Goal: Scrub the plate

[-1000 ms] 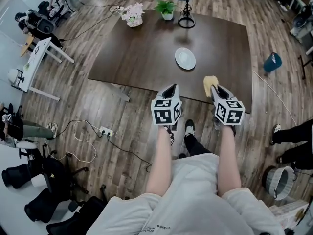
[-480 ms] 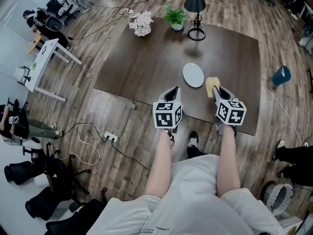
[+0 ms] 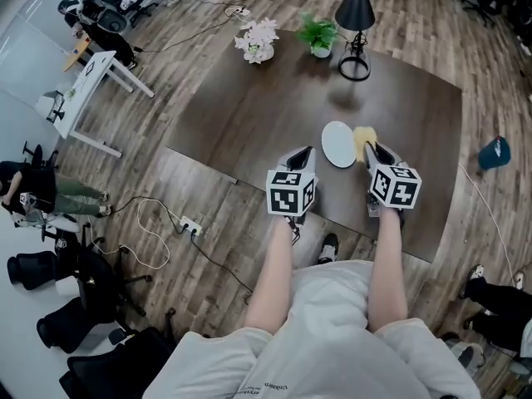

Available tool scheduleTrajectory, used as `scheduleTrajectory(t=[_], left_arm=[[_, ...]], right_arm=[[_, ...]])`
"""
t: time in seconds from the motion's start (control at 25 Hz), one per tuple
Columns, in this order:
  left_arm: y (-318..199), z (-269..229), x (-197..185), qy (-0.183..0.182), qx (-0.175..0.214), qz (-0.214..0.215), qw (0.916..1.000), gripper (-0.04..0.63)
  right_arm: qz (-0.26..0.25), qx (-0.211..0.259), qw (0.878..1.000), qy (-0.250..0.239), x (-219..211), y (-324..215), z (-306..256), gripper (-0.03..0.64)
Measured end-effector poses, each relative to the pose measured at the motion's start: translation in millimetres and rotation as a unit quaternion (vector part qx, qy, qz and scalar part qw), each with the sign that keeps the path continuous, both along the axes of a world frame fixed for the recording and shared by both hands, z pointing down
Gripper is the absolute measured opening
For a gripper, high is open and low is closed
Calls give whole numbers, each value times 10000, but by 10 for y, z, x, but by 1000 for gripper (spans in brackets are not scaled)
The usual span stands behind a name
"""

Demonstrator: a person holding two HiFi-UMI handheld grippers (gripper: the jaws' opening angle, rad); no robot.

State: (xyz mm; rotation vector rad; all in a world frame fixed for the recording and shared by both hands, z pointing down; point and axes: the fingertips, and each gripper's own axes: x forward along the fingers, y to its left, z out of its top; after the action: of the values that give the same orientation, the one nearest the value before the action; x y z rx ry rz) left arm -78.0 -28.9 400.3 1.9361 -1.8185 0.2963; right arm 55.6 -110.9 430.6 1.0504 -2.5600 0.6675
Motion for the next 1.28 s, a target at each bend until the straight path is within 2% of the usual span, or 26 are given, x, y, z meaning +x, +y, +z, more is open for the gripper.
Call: scheduleTrajectory(t=[0.28,0.52,0.8,1.04,1.28], left_arm=[[-223,78,-22,-123,-81,-62,9999,2],[-277,201,-97,-59,-246,-173,9995,2],[-487,463,-142,-25,-461,87,9989,2],[-766,578,-186,178,-539,313,9979,2],[-1015,855,-136,338,-784,858,9926,2]], right_arm=[[-97,-194,9998,-10,-6,-323,188,75],[-143,-418,9990,36,-41,-372,379,75],[38,-616,9980,122,-76,-510,628,75],[281,-644,9970,315,-68,-653,688,75],[460,-834,9936,613,-102,-740,912,75]])
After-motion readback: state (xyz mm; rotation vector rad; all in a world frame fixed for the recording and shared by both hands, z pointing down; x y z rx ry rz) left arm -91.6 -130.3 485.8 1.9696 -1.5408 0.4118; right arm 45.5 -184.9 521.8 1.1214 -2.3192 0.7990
